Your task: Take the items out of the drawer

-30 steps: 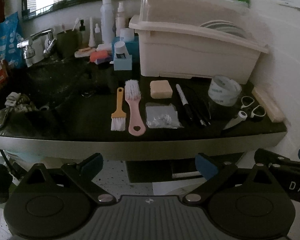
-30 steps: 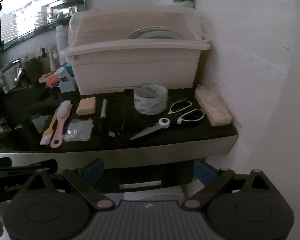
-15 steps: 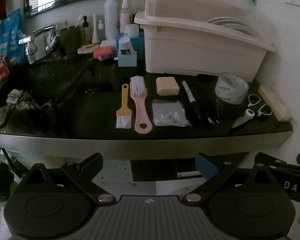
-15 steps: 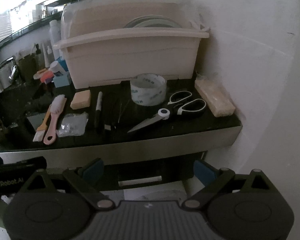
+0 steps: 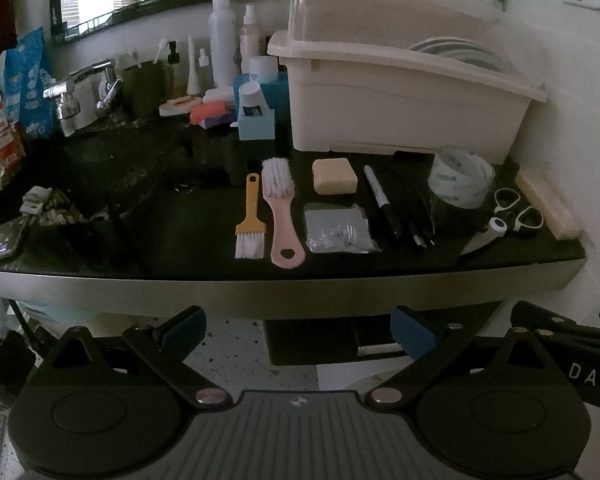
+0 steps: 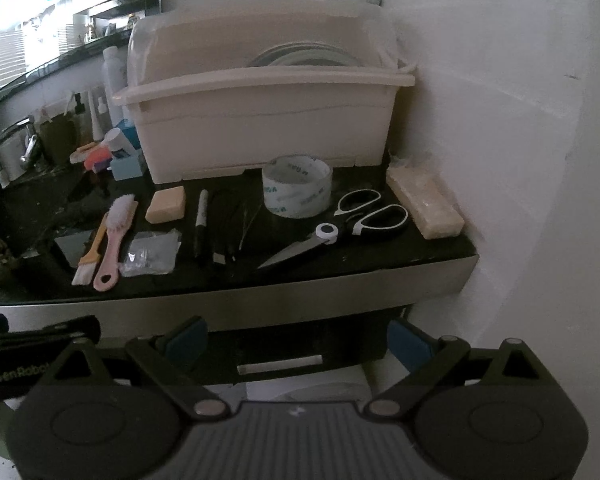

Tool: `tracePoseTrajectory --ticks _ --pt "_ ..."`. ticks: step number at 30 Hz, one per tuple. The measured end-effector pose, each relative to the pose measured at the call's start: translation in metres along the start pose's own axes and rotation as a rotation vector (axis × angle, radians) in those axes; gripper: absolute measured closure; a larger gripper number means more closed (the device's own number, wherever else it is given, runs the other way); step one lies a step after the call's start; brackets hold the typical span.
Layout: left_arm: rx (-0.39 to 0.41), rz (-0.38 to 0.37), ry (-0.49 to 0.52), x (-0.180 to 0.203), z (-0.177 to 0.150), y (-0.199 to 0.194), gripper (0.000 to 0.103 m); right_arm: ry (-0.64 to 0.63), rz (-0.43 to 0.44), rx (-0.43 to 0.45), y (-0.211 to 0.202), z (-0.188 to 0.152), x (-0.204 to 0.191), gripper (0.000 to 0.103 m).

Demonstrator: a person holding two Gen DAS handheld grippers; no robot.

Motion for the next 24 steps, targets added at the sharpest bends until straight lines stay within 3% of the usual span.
tracePoseTrajectory --ticks 24 --pt "0.009 0.001 -0.019 -0.0036 -0.0026 -0.0051 0.003 -0.008 0.001 0.001 -0.0055 -0.0021 -0.0009 0.006"
Point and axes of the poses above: each gripper's, at about its wrist camera, not at the fingertips, and y roughly the way its jaws point, x to its right, z to its top, the point moved 1 cm from there along y, roughly the way its jaws point, and after that the axes turned 15 degrees about -z, right-handed, at the moved point
